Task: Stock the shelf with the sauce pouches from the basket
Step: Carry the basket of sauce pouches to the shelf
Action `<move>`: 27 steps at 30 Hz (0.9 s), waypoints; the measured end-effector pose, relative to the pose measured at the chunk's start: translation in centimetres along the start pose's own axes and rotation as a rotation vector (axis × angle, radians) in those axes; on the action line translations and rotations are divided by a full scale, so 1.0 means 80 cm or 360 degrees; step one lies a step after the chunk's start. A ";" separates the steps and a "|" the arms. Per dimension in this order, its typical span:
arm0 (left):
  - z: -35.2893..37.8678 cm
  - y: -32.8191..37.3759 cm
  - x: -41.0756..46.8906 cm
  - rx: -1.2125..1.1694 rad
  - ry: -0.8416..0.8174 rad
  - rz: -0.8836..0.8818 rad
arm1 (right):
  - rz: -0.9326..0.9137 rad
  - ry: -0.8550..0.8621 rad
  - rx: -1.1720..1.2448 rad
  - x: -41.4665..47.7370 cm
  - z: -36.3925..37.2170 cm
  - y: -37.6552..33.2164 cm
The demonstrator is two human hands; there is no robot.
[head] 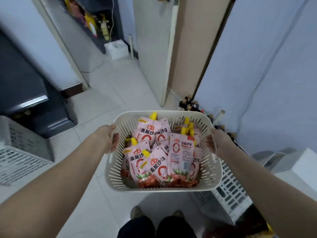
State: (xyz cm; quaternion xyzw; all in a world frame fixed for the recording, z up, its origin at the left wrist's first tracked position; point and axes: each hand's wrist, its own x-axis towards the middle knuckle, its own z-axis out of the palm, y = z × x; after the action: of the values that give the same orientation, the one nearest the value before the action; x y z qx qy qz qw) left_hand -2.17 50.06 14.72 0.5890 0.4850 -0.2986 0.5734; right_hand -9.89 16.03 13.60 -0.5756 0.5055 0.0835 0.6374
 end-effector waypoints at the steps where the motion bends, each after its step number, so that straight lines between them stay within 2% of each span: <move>1: -0.026 0.001 0.004 -0.0076 0.0050 0.0006 | -0.0013 -0.0046 -0.0031 -0.007 0.027 0.000; 10: -0.235 0.007 0.018 -0.0733 0.0382 -0.0078 | -0.0087 -0.0572 -0.0491 -0.042 0.282 -0.025; 17: -0.366 -0.038 0.021 -0.1318 0.0600 -0.0205 | -0.0337 -0.1024 -0.0908 -0.099 0.490 -0.038; 21: -0.445 -0.051 0.026 -0.1587 0.0710 -0.0263 | -0.0442 -0.1121 -0.1117 -0.155 0.592 -0.022; 27: -0.561 -0.042 0.038 -0.1763 0.0880 -0.0305 | -0.0437 -0.1212 -0.1333 -0.214 0.725 0.019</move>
State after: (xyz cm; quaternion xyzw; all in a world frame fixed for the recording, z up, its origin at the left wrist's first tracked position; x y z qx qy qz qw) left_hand -13.36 93.66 17.99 0.2137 0.7487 0.1104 0.6177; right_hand 12.70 72.10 15.26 -0.7682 0.0853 0.3941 0.4973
